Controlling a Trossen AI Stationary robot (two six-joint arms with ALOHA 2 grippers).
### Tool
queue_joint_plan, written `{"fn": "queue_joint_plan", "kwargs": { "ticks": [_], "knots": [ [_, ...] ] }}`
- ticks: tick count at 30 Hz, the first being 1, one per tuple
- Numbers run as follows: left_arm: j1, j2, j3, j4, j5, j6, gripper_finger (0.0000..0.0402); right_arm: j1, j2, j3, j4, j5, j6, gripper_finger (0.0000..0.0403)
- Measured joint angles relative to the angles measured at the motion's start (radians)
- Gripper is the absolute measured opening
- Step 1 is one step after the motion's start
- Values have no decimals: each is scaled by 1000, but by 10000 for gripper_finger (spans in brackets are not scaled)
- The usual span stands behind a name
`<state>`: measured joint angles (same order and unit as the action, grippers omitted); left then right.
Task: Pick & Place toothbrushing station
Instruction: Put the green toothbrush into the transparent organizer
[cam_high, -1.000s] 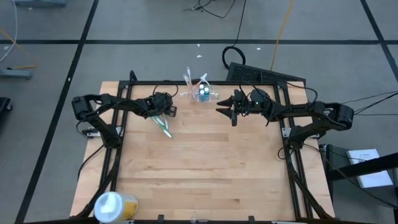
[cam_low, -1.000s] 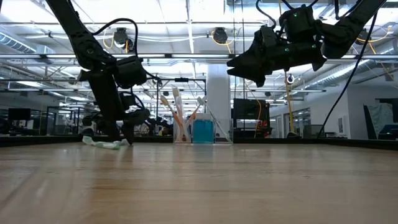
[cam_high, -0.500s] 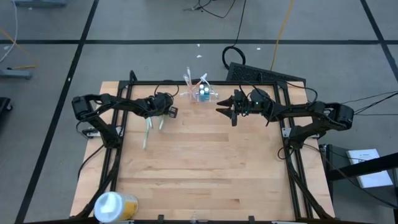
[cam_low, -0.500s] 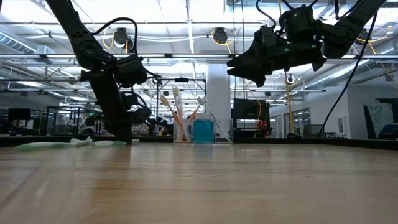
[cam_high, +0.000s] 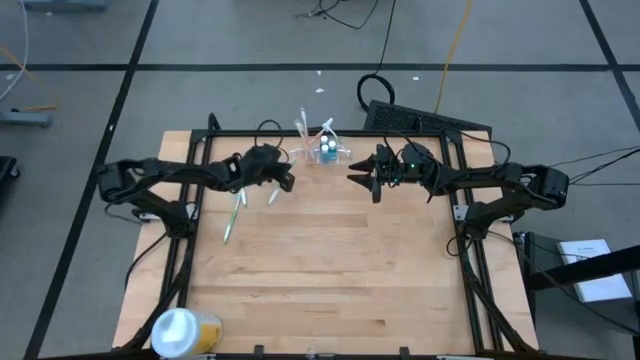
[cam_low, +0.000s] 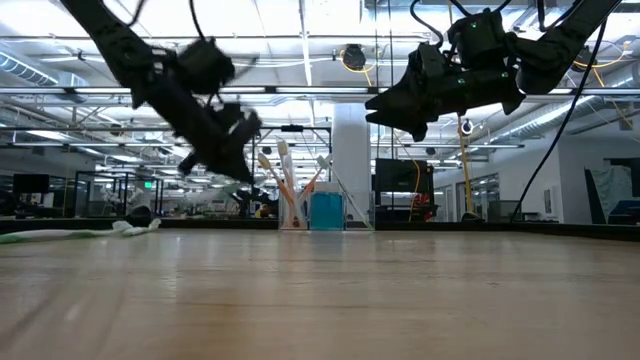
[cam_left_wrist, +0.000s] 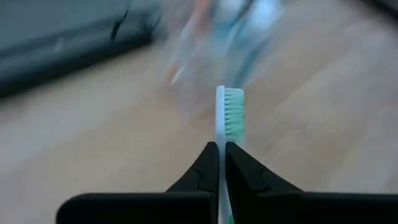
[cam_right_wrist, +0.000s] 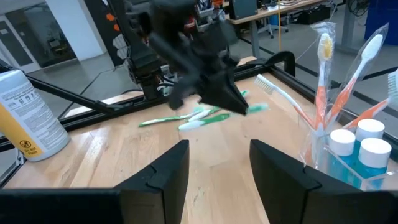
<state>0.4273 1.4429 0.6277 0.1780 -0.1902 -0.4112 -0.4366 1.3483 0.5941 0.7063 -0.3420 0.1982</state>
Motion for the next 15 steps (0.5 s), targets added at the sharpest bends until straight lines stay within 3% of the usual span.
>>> {"fn": "queue_joint_plan", "kwargs": {
  "ticks": [4, 9, 15],
  "knots": [
    [-68, -66, 0, 153, -4, 156, 11, 0, 0, 0, 2, 0, -1, 160],
    [-157, -71, 0, 401, 94, 317, 7, 12, 0, 0, 32, 1, -1, 160],
    [-214, -43, 11, 576, 132, 377, 8, 78, 0, 0, 100, 7, -57, 160]
  ]
}}
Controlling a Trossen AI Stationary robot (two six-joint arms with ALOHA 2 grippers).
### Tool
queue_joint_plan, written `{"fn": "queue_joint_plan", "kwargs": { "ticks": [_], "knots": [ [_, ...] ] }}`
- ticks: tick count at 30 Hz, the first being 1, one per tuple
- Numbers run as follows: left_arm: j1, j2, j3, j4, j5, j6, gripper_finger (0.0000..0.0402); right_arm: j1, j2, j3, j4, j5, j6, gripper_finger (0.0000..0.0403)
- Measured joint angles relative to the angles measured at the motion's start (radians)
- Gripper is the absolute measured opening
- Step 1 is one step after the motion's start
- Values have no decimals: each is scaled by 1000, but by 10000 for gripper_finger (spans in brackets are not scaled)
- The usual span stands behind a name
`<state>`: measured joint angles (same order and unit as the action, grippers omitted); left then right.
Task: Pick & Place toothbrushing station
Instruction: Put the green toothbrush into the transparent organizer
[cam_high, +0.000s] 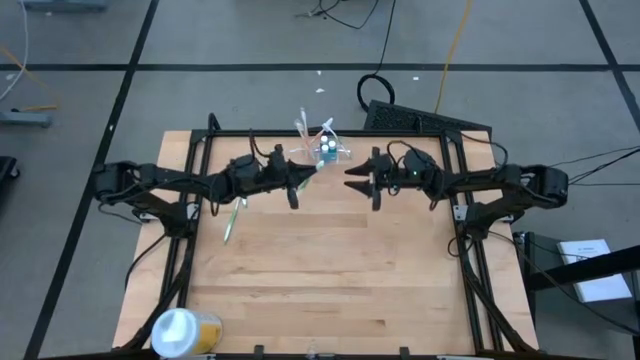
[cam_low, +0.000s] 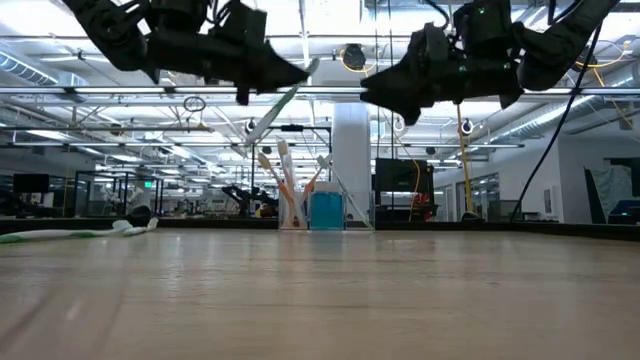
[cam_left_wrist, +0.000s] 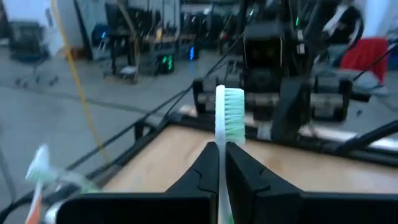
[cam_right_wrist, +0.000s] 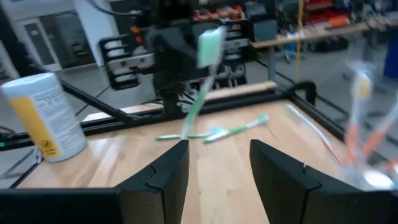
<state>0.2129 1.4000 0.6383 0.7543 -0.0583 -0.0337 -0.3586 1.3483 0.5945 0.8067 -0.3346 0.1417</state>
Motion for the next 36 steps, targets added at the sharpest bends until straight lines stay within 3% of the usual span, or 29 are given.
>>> {"fn": "queue_joint_plan", "kwargs": {
  "ticks": [8, 17, 25, 36],
  "knots": [
    [-25, 11, 57, 14, 47, 21, 9, 137, 23, 3, 112, 174, -117, 193],
    [-52, 139, 173, 16, 114, 58, 10, 154, 134, 27, 294, 174, -27, 218],
    [-58, 242, 256, 14, 164, 73, 8, 159, 175, 53, 298, 162, -25, 197],
    [-56, 235, 266, 8, 164, 122, 8, 158, 175, 53, 294, 146, -30, 122]
  ]
}}
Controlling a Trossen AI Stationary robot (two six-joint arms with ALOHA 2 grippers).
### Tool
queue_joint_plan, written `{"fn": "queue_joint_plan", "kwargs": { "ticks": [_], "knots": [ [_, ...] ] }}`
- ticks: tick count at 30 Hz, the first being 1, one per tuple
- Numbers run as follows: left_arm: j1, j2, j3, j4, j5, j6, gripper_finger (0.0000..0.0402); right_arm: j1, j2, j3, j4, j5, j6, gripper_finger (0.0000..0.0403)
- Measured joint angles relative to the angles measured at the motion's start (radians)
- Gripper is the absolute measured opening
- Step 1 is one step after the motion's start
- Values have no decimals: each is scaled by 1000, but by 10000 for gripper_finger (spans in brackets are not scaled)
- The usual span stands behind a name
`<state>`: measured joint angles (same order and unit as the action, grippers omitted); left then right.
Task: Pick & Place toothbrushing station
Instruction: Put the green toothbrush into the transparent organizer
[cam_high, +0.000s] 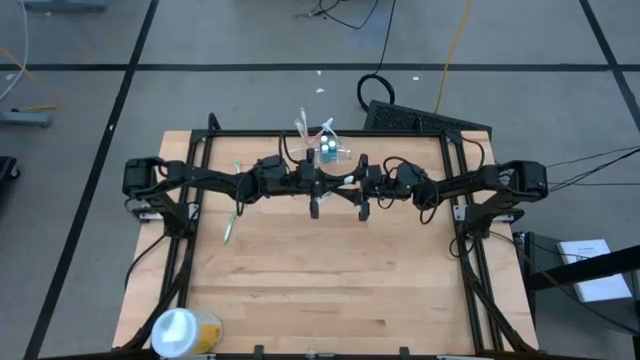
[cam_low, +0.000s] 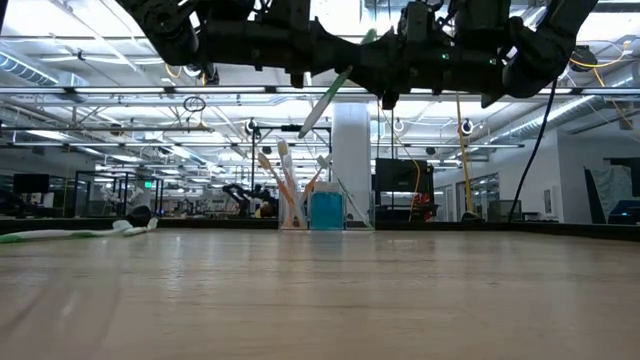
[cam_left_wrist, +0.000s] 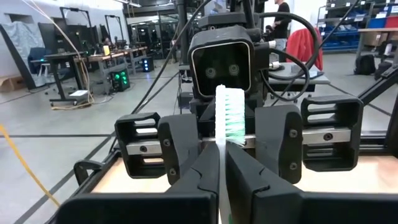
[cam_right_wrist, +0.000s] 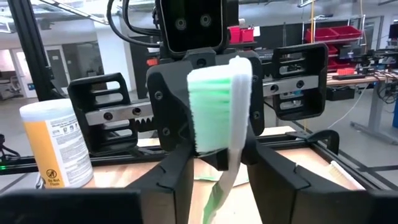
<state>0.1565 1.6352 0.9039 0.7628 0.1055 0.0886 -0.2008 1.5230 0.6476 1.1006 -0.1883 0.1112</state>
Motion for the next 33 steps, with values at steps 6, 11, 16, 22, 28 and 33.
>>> {"fn": "queue_joint_plan", "kwargs": {
  "ticks": [6, 11, 16, 22, 28, 33],
  "knots": [
    [0, 0, 0, -3, 0, 5, 5, 0, 0, 0, -3, 0, 0, 138],
    [7, -24, 0, 0, -2, 8, 13, 0, 0, -1, -11, 1, 0, 157],
    [7, -68, -1, -41, -1, 21, 7, 0, 0, -1, -9, 0, 0, 151],
    [11, -76, 0, -100, -3, 3, 7, 0, 0, -1, 3, 0, 0, 143],
    [6, -71, 0, -113, -1, -18, 14, 0, 0, -1, 9, 0, 0, 141],
    [-8, -71, -1, -110, 7, -16, 6, 0, 0, -1, 10, 0, 0, 128]
  ]
}}
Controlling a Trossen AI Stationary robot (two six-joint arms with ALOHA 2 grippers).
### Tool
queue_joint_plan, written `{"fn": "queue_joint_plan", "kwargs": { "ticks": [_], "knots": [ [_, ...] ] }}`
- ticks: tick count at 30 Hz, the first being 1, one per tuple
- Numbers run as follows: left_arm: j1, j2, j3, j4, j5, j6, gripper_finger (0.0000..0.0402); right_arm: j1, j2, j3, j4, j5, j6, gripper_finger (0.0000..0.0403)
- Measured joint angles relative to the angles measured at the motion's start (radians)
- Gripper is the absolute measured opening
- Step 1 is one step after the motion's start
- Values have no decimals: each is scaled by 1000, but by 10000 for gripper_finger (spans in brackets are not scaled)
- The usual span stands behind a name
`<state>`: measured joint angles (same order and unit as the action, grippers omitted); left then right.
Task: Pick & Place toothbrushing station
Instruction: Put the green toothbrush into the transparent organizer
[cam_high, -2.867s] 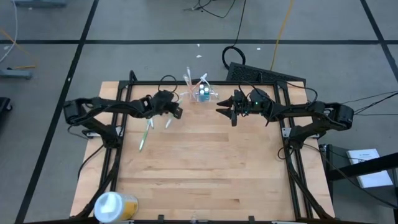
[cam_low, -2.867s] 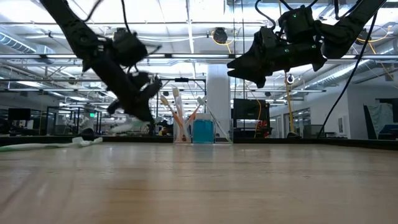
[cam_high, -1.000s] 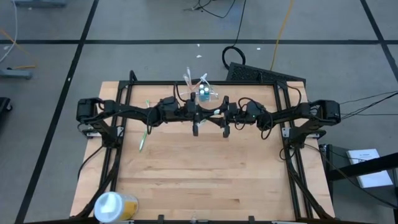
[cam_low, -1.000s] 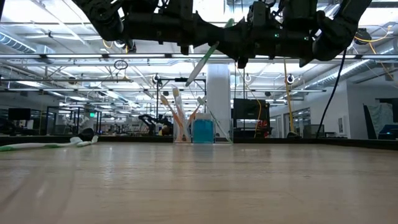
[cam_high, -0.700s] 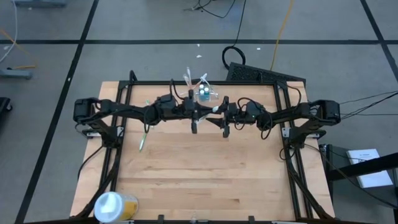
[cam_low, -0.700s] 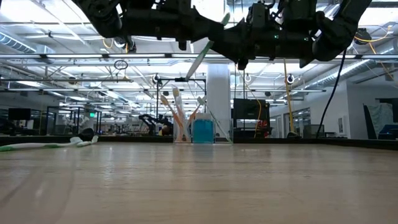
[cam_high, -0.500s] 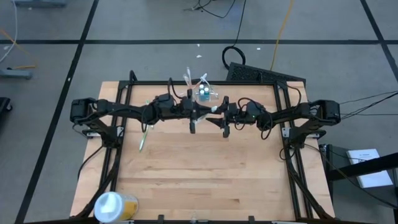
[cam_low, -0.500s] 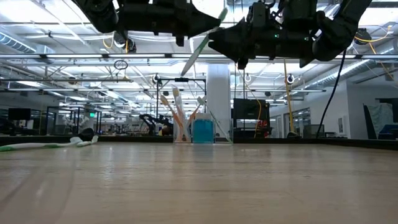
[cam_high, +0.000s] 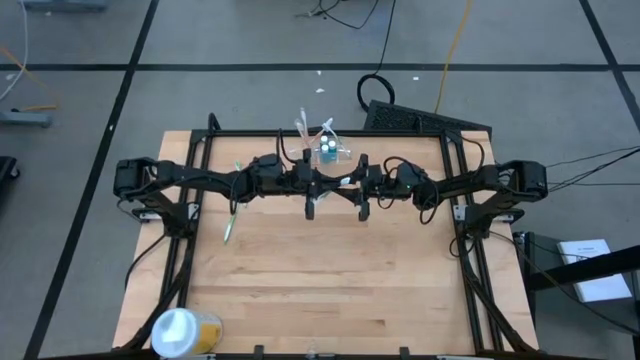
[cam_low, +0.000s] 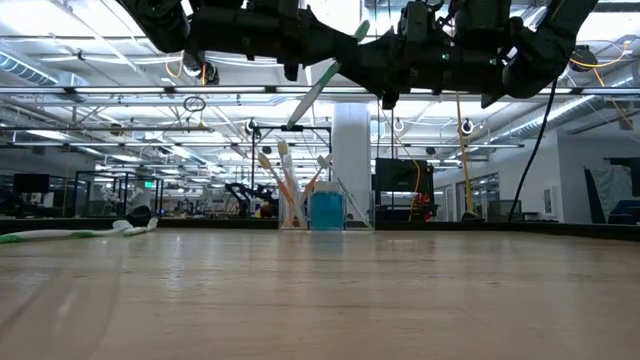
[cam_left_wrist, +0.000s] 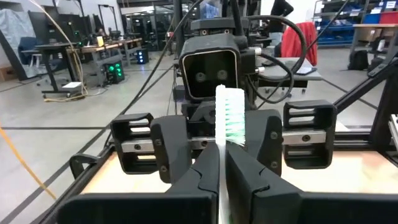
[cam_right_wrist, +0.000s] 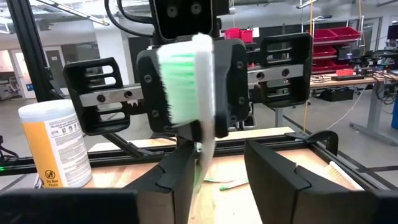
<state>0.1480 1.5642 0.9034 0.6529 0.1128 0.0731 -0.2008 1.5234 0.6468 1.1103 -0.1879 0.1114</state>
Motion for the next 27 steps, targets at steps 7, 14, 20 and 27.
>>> {"fn": "queue_joint_plan", "kwargs": {
  "ticks": [7, 14, 20, 27],
  "knots": [
    [-11, 0, 0, 0, -2, 3, 11, 1, 0, 0, 1, -11, -3, 60],
    [-14, 0, 0, -2, -1, -4, 18, 8, 1, -1, 28, -90, -15, 16],
    [-13, 0, 0, -9, -9, -6, 23, 11, 1, -1, 21, -70, -18, 10],
    [-9, -22, 0, -48, -102, -83, 25, -31, 0, 2, -36, -72, 35, 10]
  ]
}}
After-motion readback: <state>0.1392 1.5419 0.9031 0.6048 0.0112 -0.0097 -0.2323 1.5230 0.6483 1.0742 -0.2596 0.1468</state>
